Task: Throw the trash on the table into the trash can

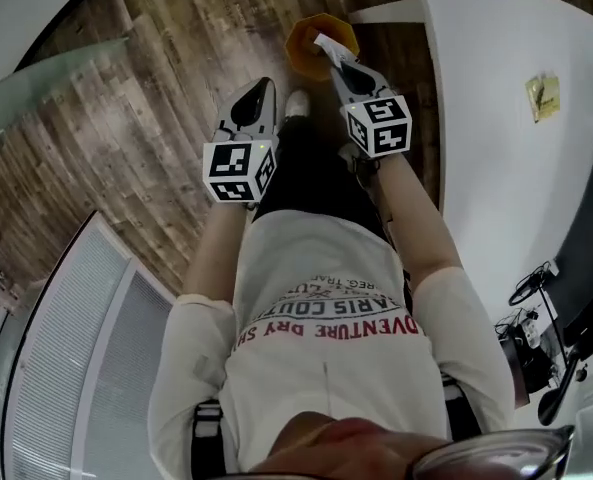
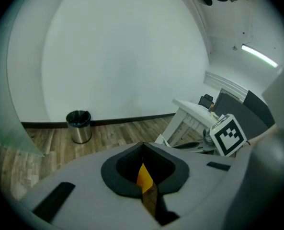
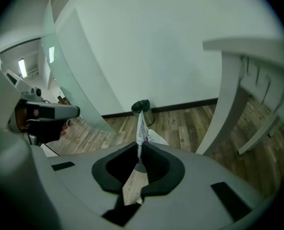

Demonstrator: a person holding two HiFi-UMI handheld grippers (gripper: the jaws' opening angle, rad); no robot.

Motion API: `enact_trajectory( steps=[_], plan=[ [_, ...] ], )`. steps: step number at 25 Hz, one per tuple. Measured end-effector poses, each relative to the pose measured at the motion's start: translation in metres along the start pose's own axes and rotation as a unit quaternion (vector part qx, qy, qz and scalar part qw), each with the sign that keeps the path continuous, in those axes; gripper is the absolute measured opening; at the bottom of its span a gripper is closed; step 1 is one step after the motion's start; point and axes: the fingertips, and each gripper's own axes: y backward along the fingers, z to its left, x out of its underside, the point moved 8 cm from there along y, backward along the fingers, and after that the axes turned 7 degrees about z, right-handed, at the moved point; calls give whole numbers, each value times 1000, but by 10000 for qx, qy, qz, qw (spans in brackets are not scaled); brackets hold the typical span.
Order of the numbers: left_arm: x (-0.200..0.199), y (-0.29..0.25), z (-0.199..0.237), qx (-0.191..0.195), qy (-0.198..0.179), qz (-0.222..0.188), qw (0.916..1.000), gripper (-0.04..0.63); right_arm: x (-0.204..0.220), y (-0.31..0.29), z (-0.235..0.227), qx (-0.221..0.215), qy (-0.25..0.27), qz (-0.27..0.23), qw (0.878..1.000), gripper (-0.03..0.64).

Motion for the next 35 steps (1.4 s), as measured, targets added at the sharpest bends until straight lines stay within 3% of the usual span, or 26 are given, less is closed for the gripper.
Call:
enact_trajectory(
  steps=[7, 12, 16, 20, 27, 30, 33, 35],
  plan=[
    [49, -82, 48, 48, 471, 482, 9977, 25, 52, -122, -52, 111, -182, 858, 9961, 54],
    [111, -122, 64, -58, 717, 842, 9938, 25, 125, -192, -81, 19, -293, 1489, 9884, 84],
    [151, -133, 68, -123, 791, 1010, 9917, 25, 155, -219, -88, 49, -130, 1425, 9897, 204],
    [162, -118, 61, -117, 752, 1056, 9915, 25, 156, -208, -73, 12, -21, 1320, 9912, 207],
    [115, -90, 27, -24, 625, 607, 9962, 25, 108, -137, -48, 134, -36, 719, 9973, 190],
    [77, -68, -2, 88, 385, 306, 9987, 25, 77, -82, -36, 327, -48, 301, 9990, 147],
    [34, -40, -36, 284, -2, 10, 9996, 25, 40, -15, -27, 648, -56, -297, 9974, 37],
    [6, -21, -65, 440, -268, -149, 9986, 25, 19, 35, -23, 779, -99, -716, 9943, 29]
  ],
)
